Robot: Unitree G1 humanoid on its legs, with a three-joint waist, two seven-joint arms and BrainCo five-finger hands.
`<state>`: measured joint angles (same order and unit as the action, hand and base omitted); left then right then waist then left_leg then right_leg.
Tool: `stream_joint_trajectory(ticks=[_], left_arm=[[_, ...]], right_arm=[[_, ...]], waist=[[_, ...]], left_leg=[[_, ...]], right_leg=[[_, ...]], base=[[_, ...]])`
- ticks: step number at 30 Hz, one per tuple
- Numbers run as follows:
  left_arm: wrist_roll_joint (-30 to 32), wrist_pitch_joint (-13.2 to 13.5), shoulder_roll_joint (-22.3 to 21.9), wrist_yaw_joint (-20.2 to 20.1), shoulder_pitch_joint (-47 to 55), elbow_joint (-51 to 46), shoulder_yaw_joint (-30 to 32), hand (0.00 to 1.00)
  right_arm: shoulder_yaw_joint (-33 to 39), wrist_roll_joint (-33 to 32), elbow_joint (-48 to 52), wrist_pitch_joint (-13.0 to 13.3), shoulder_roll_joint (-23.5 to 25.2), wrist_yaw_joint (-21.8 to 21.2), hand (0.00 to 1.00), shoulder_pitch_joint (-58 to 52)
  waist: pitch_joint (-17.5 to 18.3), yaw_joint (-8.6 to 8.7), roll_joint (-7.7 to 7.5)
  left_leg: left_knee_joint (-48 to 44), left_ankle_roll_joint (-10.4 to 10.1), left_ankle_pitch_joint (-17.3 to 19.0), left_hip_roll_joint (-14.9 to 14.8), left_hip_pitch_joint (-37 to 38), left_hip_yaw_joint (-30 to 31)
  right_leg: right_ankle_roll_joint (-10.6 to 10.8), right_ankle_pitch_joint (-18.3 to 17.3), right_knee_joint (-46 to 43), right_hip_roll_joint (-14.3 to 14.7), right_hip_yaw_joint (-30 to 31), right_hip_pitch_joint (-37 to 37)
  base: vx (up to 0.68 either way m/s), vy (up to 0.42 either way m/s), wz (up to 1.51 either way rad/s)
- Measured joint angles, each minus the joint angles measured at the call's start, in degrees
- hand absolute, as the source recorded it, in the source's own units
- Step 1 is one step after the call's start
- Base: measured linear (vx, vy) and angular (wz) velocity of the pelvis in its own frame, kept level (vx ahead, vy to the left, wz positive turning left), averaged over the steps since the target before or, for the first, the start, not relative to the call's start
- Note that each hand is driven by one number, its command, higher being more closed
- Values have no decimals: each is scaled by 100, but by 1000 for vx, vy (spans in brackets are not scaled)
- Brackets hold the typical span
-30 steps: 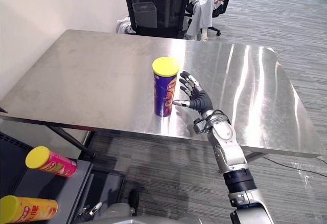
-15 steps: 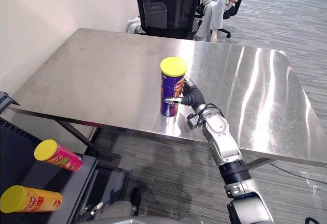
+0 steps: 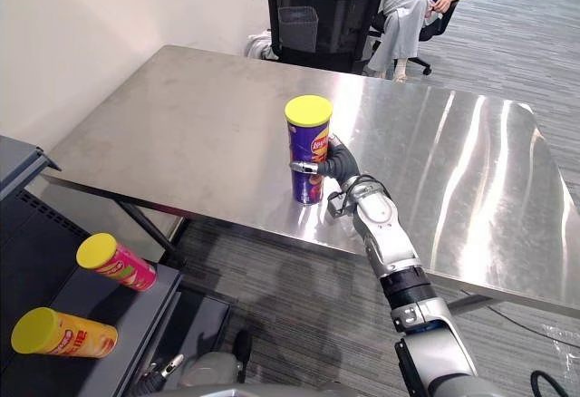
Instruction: Put the gum and the chips on the shelf.
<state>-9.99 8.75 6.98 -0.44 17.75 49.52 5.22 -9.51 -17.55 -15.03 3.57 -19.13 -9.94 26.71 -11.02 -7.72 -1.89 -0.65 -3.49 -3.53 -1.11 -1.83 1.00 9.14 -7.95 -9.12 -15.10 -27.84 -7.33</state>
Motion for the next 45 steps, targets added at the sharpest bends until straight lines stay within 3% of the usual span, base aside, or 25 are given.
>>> stream_joint_trajectory(ticks=[10, 18, 26, 32, 36, 40, 44, 45], left_arm=[[-10, 2, 9, 10, -1, -51, -33, 0], [-27, 73, -3, 24, 51, -219, -12, 0], [-54, 241, -55, 51, 188, -203, 180, 0], [-104, 247, -60, 137, 190, -179, 193, 0], [-103, 247, -58, 184, 188, -160, 203, 0], [-127, 244, -104, 255, 154, -176, 374, 0], [-621, 248, -197, 402, 165, -190, 667, 0], [-799, 259, -252, 427, 168, -195, 763, 0]], right_arm=[[17, -48, 108, 14, 3, 177, 100, 13], [677, -573, 1474, 7, 196, 213, 100, -174], [1252, -769, 2371, 10, 81, 186, 100, -1092], [1804, -897, 2420, 49, -30, 227, 100, -1622], [1823, -978, 2444, 87, -30, 200, 100, -1765], [1753, -1065, 2578, 218, -32, 60, 100, -1891], [1208, -1251, 2492, 236, -32, -59, 100, -1548], [924, -1263, 2338, 238, -28, -118, 100, -1291]], waist=[[-3, -29, -5], [-6, -15, -11], [-34, 265, -82], [-36, 322, -96], [-58, 442, -106], [-135, 443, -62], [-240, 361, 63], [-285, 259, 131]], left_leg=[[0, -3, 2, -29, 0, -33], [-58, -60, 59, -164, 37, -180], [-54, -109, 121, -242, 94, -389], [-93, -101, 185, -265, 109, -528], [-369, -86, 360, -274, 52, -533], [-1500, -75, 924, -385, -383, -468], [-1922, -125, 915, -547, -619, -169], [-2047, -134, 792, -572, -689, -79]], right_leg=[[-2, 3, 35, 60, 41, 14], [-9, 6, 101, 192, 229, 32], [-21, 1, 89, 239, 459, 118], [-41, -11, 40, 264, 607, 195], [-85, -121, -182, 222, 626, 208], [-125, -499, -818, 167, 636, 371], [-220, -602, -991, 311, 553, 375], [-266, -626, -1024, 348, 514, 360]], base=[[2, -9, -2], [7, -27, -11], [-4, -4, -14], [16, 0, -12], [14, -2, -3], [-39, -1, 4], [-67, -64, 15], [-178, -133, 25]])
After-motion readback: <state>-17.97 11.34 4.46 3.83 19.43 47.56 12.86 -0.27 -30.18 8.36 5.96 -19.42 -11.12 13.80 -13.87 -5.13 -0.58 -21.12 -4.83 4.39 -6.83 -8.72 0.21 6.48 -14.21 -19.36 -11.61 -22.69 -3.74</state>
